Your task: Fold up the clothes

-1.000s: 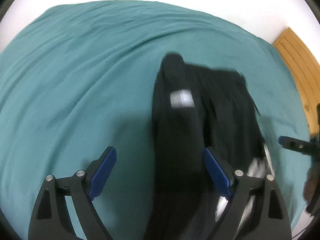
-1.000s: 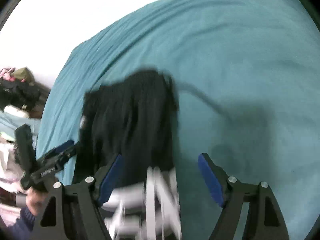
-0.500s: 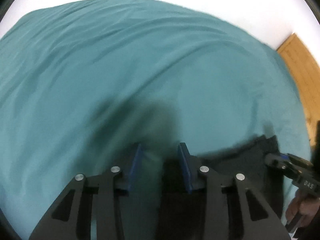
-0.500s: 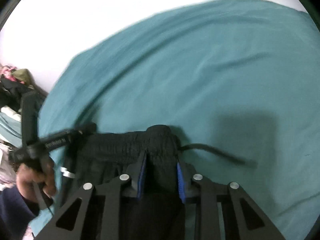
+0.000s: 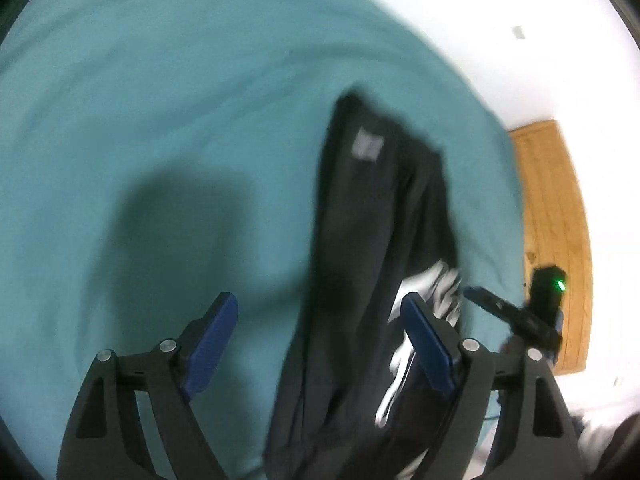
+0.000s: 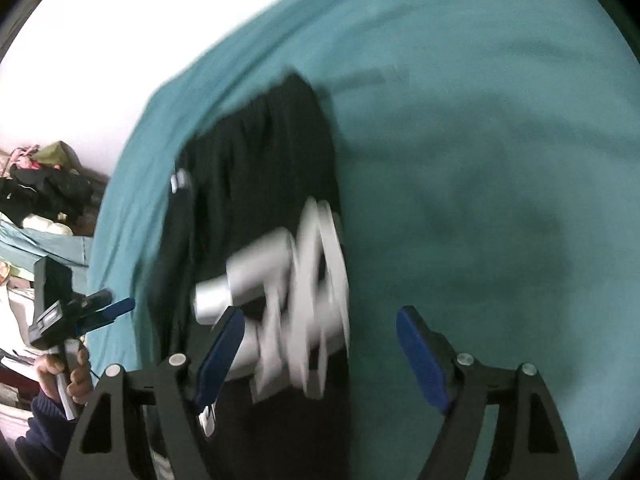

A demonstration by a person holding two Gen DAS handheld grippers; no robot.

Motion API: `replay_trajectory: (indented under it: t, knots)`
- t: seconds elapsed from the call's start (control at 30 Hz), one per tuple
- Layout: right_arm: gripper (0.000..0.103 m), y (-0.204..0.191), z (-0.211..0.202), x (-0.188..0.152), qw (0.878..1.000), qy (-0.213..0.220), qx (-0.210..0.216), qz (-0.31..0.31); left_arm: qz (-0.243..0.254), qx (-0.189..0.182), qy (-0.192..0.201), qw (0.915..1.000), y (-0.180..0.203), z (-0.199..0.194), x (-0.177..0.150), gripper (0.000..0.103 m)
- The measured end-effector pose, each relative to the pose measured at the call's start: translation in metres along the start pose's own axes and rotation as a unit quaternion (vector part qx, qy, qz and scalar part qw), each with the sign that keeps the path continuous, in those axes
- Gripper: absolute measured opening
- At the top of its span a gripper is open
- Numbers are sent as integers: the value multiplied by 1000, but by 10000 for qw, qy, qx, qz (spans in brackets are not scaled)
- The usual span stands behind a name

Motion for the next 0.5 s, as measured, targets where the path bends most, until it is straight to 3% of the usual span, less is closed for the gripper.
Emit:
replay_trajectory:
  t: [0.1,0.2,0.27,0.3,0.33,0.37,0.4,0.47,0.5]
  knots:
    - [76,5,5,-44,9994,-155,65,291,68,559,-60,9984,11,37,-6,85]
    - [77,5,11,-69,9993,-160,-97,319,495,782,210,9955,31,51,2,82]
    - [77,6,11,-76,9993,-72,-118,349,421,758,211,9960,29,50,13,51]
    - [77,5,13,-78,9992,-52,-128,365,310,788,119,9963,24,49,20,26]
    - [77,6,6,-78,9992,-48,-102,374,196,865,86,9960,17,48,25,11]
    - [77,7,2,-83,9992,-54,-75,377,63,962,125,9953,9,41,31,6]
    - [76,7,-3,-85,9992,-53,-77,385,-77,1038,172,9944,3,31,36,6]
    - [76,5,-4,-86,9993,-87,-95,346,-170,842,111,9962,6,7,39,11]
    - [76,4,-7,-87,9994,-93,-113,325,-128,878,102,9960,13,-3,36,24]
Point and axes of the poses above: each gripper's, at about its wrist camera, not at the fingertips, and z roughly the way its jaws point, y to its right, x to its top, the point moved 1 cm from there along z, roughly the way its jaws point, and after that the axes turned 4 degrees about -y, right-handed, at the moved point
